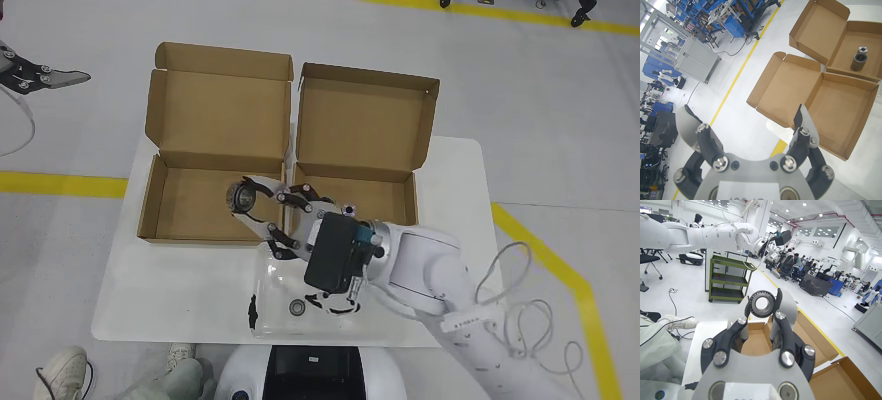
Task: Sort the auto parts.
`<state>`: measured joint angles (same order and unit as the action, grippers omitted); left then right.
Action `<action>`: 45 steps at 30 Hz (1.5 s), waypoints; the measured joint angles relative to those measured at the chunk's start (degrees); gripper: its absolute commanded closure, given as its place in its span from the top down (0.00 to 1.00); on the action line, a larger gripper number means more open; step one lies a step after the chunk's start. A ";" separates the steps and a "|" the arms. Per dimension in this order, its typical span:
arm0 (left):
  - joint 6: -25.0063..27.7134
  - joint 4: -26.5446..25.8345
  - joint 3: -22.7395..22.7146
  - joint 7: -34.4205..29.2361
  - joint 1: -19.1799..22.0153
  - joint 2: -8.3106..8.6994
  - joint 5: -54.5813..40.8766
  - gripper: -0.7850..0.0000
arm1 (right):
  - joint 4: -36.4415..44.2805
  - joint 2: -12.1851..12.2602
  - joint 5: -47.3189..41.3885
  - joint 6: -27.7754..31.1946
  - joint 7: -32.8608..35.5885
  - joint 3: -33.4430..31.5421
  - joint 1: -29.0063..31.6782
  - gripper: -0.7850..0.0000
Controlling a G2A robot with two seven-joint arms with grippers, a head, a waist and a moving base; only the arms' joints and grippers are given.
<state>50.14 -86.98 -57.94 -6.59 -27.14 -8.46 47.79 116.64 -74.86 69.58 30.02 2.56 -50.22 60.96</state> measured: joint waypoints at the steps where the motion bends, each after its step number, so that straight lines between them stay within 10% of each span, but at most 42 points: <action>1: 0.00 0.00 0.00 0.00 0.00 0.00 0.00 1.00 | 0.00 -0.04 -0.14 -0.05 -0.08 -0.12 -0.15 0.00; 23: 0.00 0.00 0.00 0.00 0.00 0.00 0.00 1.00 | -1.99 -0.38 2.97 -1.74 2.96 0.71 1.58 0.00; 45: 0.00 0.00 0.00 0.00 0.00 0.00 0.00 1.00 | -21.14 -2.94 3.16 -6.39 8.88 7.64 -2.26 0.00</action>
<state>50.14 -86.98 -57.94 -6.59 -27.14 -8.46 47.79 95.50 -77.80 72.74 23.63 11.44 -42.58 58.70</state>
